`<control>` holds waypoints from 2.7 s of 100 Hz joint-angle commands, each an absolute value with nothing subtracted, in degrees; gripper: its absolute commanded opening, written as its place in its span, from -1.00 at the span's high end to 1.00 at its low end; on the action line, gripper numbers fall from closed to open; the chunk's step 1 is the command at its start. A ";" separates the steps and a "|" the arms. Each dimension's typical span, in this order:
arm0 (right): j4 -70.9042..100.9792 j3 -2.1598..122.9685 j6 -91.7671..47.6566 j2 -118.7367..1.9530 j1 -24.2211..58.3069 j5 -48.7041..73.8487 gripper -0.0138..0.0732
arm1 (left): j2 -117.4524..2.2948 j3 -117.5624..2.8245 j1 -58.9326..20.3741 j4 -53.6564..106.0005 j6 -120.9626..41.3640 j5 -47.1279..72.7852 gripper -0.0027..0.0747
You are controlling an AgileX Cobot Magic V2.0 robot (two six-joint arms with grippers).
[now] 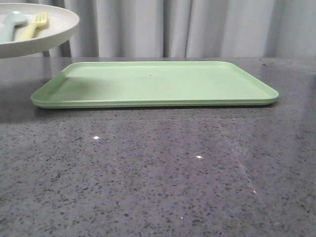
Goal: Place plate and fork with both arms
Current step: 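Lift the plate with the left gripper and carry it over the tray, then lower the plate onto the green tray and open the left gripper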
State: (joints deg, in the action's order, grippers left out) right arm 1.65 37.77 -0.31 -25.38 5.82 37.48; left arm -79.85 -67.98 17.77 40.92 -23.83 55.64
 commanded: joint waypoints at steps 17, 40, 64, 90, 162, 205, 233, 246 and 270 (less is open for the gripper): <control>1.64 39.82 -0.62 -26.10 5.48 33.48 -0.27 | -83.70 -76.15 5.65 45.39 -17.92 47.57 0.99; 1.70 39.78 -0.62 -26.10 5.48 34.27 -0.27 | -89.29 -77.75 -5.57 45.39 -12.88 38.23 0.99; 1.70 39.78 -0.62 -26.10 5.48 34.59 -0.27 | -95.82 -77.75 -13.69 45.39 -10.56 32.40 0.99; 1.70 39.78 -0.62 -26.10 5.48 36.78 -0.27 | -99.48 -77.75 -15.94 45.39 -7.93 27.79 0.99; 1.70 39.78 -0.62 -26.10 5.48 37.07 -0.27 | -99.48 -77.87 -15.45 40.57 -7.12 28.37 0.99; 1.70 39.78 -0.62 -26.10 5.48 37.28 -0.27 | -99.48 -77.87 -12.96 39.76 -7.12 30.51 0.99; 1.70 39.78 -0.62 -26.10 5.48 37.28 -0.27 | -99.75 -77.87 -12.96 39.76 -7.12 31.35 0.99; 1.70 39.78 -0.62 -26.10 5.48 37.28 -0.27 | -101.39 -78.25 -12.96 39.76 -7.12 32.92 0.99; 1.70 39.78 -0.62 -26.10 5.48 37.28 -0.27 | -102.80 -78.64 -12.96 40.02 -7.12 33.35 0.99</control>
State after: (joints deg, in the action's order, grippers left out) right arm 1.65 37.77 -0.31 -25.38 5.82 41.35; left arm -104.98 -76.74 -12.99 38.82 -7.67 33.91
